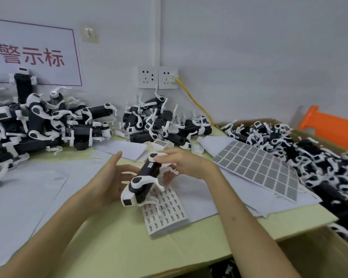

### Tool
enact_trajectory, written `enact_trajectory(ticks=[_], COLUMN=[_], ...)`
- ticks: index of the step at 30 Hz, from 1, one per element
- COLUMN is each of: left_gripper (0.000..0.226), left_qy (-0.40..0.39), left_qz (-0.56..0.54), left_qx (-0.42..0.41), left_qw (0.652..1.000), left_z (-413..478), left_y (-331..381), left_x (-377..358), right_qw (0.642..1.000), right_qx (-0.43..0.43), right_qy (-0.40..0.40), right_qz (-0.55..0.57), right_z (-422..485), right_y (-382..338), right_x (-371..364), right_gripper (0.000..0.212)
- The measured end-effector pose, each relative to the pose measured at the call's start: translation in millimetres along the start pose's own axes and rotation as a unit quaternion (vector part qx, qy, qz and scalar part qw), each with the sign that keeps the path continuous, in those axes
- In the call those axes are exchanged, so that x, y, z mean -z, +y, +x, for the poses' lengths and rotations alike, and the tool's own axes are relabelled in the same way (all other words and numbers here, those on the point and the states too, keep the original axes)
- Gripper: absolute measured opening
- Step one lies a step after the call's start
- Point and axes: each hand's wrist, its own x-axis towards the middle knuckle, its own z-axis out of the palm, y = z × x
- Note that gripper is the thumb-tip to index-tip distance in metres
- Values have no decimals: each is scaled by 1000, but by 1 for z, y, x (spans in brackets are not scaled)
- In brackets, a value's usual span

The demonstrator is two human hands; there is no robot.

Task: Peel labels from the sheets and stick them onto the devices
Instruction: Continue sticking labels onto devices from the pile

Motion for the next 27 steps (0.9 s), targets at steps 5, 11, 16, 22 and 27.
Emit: enact_trajectory(ticks=[5,11,16,22,27], left_gripper=[54,54,52,50,42], left_qy=[56,48,58,79,140], left_qz=[-30,-5,9,31,77], left_qx=[-87,-86,-93,-86,-121], left_qw=[994,995,994,993,980], left_z=[-2,-1,-3,-5,-9], left_y=[6,1,1,1,4], left_x=[1,-5,-5,-9,-14], right_qw=[897,819,838,863,892], right_qx=[174,175,77,51,84], right_qy=[96,243,376,401,433], right_qz=[395,490,387,304,101], right_z=[-11,-7,0,3,8], right_y=[-3,6,7,5,5], right_x=[40,57,41,36,20], right_gripper=[44,63,25,17,19])
